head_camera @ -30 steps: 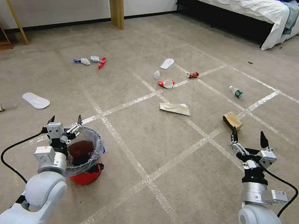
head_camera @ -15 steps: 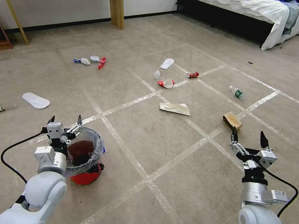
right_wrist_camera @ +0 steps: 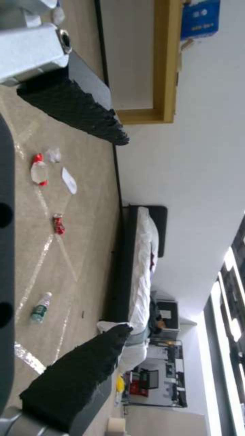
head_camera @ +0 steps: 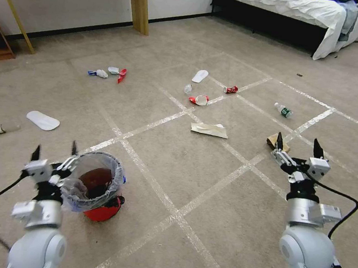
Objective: Pick up the trash bin and place the garbage on the floor into it.
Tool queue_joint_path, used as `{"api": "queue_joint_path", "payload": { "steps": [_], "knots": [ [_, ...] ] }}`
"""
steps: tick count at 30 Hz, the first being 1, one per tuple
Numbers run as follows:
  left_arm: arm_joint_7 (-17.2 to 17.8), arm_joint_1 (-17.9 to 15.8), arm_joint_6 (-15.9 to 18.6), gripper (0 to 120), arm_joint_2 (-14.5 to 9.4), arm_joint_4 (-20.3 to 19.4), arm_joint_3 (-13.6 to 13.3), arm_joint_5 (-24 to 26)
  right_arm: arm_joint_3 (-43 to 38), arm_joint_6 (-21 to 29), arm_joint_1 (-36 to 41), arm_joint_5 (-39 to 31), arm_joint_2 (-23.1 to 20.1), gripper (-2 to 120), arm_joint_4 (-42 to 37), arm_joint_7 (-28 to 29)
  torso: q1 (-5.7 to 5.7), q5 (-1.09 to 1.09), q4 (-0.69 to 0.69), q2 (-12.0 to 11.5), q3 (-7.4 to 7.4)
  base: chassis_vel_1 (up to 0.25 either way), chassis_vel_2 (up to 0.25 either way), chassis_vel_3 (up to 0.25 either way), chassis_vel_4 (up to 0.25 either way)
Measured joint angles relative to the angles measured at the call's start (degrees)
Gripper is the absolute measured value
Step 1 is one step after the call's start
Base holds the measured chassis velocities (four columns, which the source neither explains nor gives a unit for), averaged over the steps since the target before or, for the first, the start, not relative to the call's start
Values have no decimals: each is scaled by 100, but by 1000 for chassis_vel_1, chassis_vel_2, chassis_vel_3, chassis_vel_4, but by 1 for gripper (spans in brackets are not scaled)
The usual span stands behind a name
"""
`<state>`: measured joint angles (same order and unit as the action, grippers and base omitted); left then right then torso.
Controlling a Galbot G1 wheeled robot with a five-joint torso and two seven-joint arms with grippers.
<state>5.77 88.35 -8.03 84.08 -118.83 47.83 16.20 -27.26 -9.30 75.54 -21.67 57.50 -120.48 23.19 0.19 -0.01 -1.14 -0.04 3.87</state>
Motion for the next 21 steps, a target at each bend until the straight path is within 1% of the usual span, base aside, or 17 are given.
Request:
{"api": "queue_joint_path", "payload": {
  "steps": [1, 2, 4, 5, 7, 8, 9, 10, 11, 12, 13, 14, 15, 18, 19, 20, 21],
  "knots": [
    [-29, 54, 56, 100, -168, 17, 58, 92, 80, -40, -76, 0, -11, 100, -3, 118, 0, 1, -3, 0, 0, 0, 0, 0, 0],
    [-29, 54, 56, 100, -168, 17, 58, 92, 80, -40, -76, 0, -11, 100, -3, 118, 0, 1, -3, 0, 0, 0, 0, 0, 0],
    [-14, 102, 118, 100, -383, 61, 103, 170, 131, -218, -187, 24, -8, 100, 13, 122, 0, 0, -2, 0, 0, 0, 0, 0, 0],
    [-14, 102, 118, 100, -383, 61, 103, 170, 131, -218, -187, 24, -8, 100, 13, 122, 0, 0, -2, 0, 0, 0, 0, 0, 0],
    [52, 161, 197, 100, -605, 79, 147, 246, 75, -580, -396, 203, 41, 100, 169, -78, 0, 1, -3, 0, 0, 0, 0, 0, 0],
    [52, 161, 197, 100, -605, 79, 147, 246, 75, -580, -396, 203, 41, 100, 169, -78, 0, 1, -3, 0, 0, 0, 0, 0, 0],
    [85, 197, 239, 100, -698, 77, 156, 267, 54, -719, -498, 313, 52, 100, 256, -57, 0, 0, -3, 0, 0, 0, 0, 0, 0],
    [106, 212, 266, 100, -738, 73, 157, 292, 16, -773, -557, 481, 59, 100, 309, -12, 0, 0, -3, 0, 0, 0, 0, 0, 0],
    [106, 212, 266, 100, -738, 73, 157, 292, 16, -773, -557, 481, 59, 100, 309, -12, 0, 0, -3, 0, 0, 0, 0, 0, 0],
    [112, 219, 272, 100, -759, 72, 157, 298, -14, -812, -603, 756, 72, 100, 364, 92, 0, 0, -3, 0, 0, 0, 0, 0, 0],
    [112, 219, 272, 100, -759, 72, 157, 298, -14, -812, -603, 756, 72, 100, 364, 92, 0, 0, -3, 0, 0, 0, 0, 0, 0],
    [125, 221, 272, 100, -772, 66, 157, 317, -76, -832, -622, 1033, 86, 100, 411, 152, 0, 0, -3, 0, 0, 0, 0, 0, 0],
    [154, 222, 278, 100, -777, 53, 157, 331, -149, -833, -566, 1088, 76, 100, 391, -9, 0, 0, -3, 0, 0, 0, 0, 0, 0],
    [167, 228, 286, 100, -779, 49, 156, 330, -174, -814, -502, 980, 46, 100, 316, -153, 0, 1, -4, 0, 0, 0, 0, 0, 0],
    [180, 251, 300, 100, -783, 38, 156, 330, -181, -729, -416, 681, 15, 100, 197, -327, 0, -1, -4, 0, 0, 0, 0, 0, 0],
    [180, 251, 300, 100, -783, 38, 156, 330, -181, -729, -416, 681, 15, 100, 197, -327, 0, -1, -4, 0, 0, 0, 0, 0, 0],
    [198, 273, 307, 100, -789, 32, 157, 332, -178, -725, -390, 506, 18, 100, 179, -451, 0, -1, -3, 0, 0, 0, 0, 0, 0]
  ]
}}
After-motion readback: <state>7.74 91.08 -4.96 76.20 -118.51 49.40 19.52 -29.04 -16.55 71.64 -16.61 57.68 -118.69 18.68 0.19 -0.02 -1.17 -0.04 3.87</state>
